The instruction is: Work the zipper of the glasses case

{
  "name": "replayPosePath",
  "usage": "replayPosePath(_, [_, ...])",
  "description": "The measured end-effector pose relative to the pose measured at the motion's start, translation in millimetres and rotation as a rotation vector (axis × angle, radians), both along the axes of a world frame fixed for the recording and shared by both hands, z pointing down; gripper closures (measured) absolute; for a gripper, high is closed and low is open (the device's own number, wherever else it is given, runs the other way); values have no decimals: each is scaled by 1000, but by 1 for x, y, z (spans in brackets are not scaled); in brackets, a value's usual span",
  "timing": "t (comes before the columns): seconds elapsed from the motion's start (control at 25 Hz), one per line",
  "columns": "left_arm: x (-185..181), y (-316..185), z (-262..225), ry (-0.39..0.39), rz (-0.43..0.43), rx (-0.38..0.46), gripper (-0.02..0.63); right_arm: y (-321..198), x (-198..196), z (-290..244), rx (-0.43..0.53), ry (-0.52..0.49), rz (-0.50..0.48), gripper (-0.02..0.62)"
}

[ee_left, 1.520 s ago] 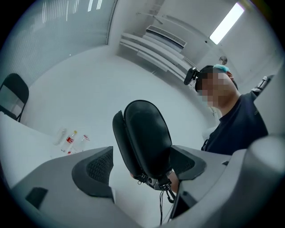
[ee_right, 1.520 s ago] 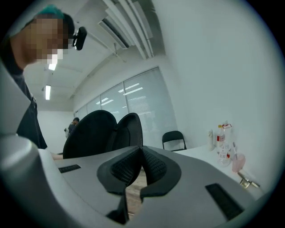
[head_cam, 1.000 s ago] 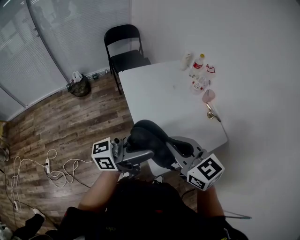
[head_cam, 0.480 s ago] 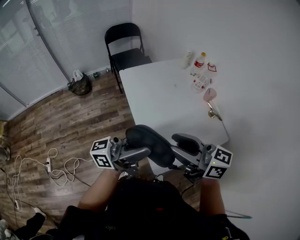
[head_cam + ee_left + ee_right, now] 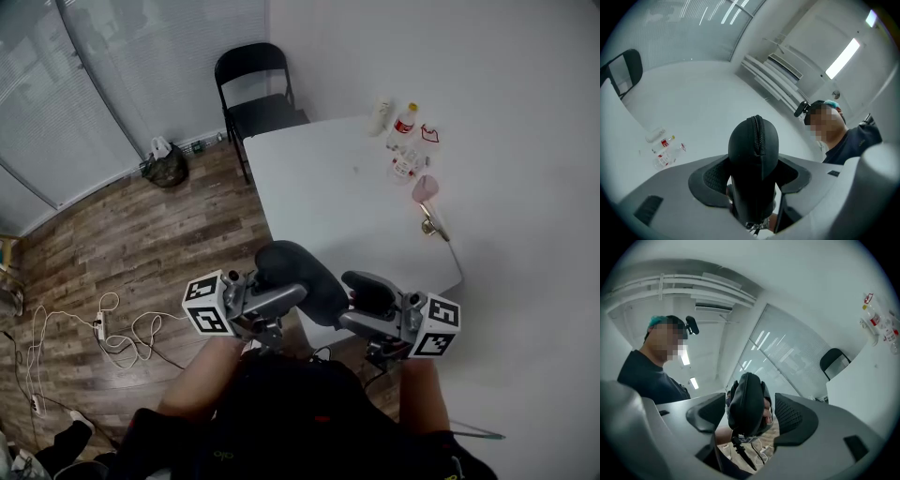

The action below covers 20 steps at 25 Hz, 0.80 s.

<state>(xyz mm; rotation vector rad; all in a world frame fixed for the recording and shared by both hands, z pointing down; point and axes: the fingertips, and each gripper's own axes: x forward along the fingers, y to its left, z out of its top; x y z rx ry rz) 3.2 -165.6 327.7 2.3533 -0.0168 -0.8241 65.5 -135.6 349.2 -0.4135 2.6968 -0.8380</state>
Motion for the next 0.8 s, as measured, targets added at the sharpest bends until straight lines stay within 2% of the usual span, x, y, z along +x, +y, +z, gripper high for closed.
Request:
replayPosePath(0.12, [3, -3, 1, -31, -24, 13, 325, 3, -16, 11, -7, 52, -25, 281])
replayPosePath(0.32, [10, -6, 3, -45, -42, 1, 324, 0, -17, 15, -12, 41, -19, 282])
replayPosePath(0.4, [10, -6, 3, -45, -53, 0, 324, 0, -15, 16, -9, 40, -13, 311])
replayPosePath(0.56, [12, -4, 3, -62, -76, 10, 324, 0, -17, 16, 2, 36, 13, 322])
replayPosePath(0.8, [19, 2, 1, -79, -62, 37, 292, 3, -28, 19, -10, 61, -20, 325])
